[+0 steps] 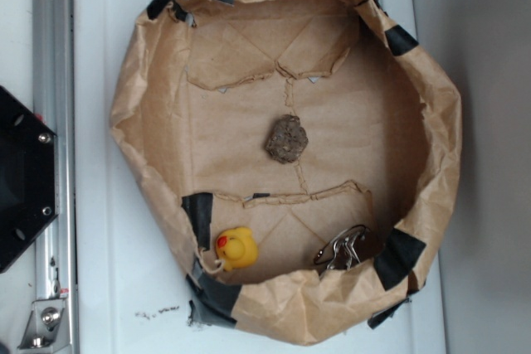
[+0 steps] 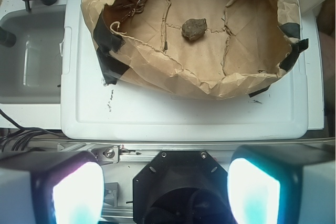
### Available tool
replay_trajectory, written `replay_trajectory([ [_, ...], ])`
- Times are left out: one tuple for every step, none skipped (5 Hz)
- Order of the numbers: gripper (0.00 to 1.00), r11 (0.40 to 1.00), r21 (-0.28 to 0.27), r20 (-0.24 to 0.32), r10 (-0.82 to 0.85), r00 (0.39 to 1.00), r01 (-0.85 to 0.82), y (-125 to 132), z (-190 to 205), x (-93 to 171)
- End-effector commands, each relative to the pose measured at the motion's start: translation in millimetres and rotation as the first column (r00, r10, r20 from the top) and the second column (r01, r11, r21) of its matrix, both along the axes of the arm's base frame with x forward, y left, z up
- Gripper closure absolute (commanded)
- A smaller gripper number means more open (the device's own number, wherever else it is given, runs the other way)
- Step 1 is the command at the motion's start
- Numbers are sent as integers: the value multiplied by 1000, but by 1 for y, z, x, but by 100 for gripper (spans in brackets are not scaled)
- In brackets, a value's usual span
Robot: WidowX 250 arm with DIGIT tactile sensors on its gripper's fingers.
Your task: Grab the silver keys.
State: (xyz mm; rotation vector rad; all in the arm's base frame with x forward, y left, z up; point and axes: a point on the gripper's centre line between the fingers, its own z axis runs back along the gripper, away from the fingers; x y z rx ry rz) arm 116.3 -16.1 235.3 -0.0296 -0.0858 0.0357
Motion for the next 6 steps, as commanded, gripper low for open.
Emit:
replay_trajectory([
  [0,1000,0,0,0,1000,0,0,0,0],
  [0,996,-3,-55,94,994,-94,-14,0,42],
  [0,986,4,-80,167,983,-167,-12,-11,67],
  [0,956,-88,4,282,960,-280,5,-24,78],
  [0,911,-210,70,376,924,-355,25,-43,87],
  [0,883,-228,43,429,902,-409,34,-69,103],
])
